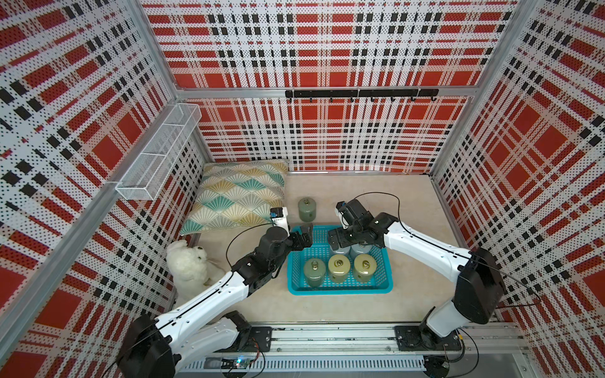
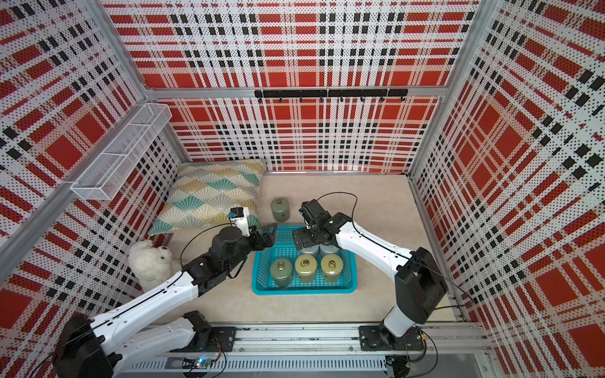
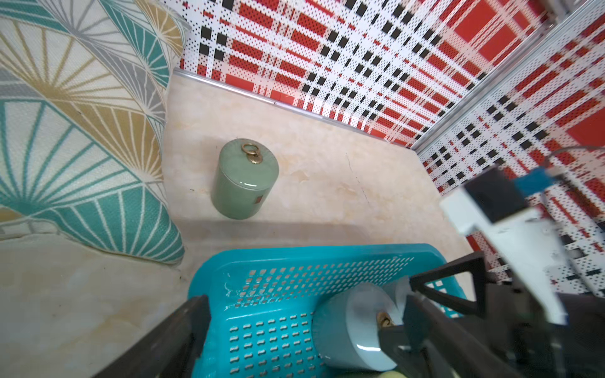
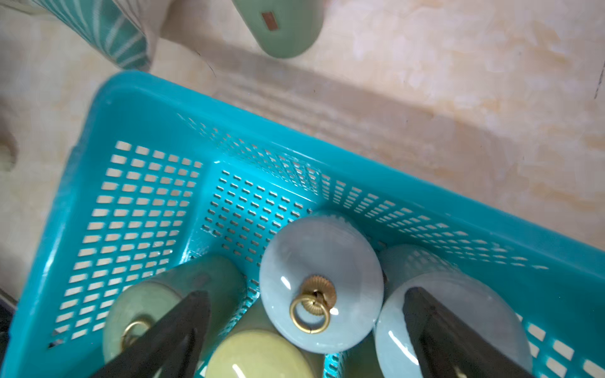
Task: Take the tea canister out of the basket
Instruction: Pick up the tea canister from the basket.
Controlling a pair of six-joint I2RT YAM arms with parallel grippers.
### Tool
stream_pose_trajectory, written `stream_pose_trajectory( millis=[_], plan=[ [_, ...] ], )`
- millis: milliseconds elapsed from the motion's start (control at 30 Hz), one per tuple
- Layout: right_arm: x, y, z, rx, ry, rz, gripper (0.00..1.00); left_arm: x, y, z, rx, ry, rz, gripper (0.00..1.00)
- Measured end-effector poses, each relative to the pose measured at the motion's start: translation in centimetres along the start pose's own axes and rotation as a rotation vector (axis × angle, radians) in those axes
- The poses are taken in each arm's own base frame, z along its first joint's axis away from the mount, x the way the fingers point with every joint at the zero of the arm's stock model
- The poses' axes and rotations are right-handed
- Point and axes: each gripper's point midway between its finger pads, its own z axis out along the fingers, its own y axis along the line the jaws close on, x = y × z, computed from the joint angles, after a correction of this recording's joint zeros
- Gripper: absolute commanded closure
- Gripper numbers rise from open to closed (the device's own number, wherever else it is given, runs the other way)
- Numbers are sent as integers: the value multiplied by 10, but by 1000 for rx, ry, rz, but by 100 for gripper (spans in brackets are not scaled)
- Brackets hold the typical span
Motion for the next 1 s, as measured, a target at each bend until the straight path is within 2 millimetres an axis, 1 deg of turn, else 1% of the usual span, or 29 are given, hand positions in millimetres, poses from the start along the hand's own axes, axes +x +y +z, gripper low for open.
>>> stream_pose_trajectory(
  millis=[100,167,367,633,733,933,1000],
  plan=[
    [10,-4,12,26,57,-4,0,-8,-3,-7,23,-30,-13,1],
    [11,-5,16,36,74,-12,2,-10,-5,-9,31,-39,-18,1],
    [13,-1,27,48,113,-37,3,-7,-5,-9,38,-35,-19,1],
    [24,7,41,86,176,-86,0,-6,-6,-9,45,-30,-19,1],
    [26,6,47,104,201,-93,0,-6,-7,-9,50,-28,-19,1],
    [31,7,52,117,237,-113,0,-4,-6,-9,52,-28,-19,1],
    [31,8,55,118,242,-117,2,-5,-6,-10,53,-29,-19,1]
  ],
)
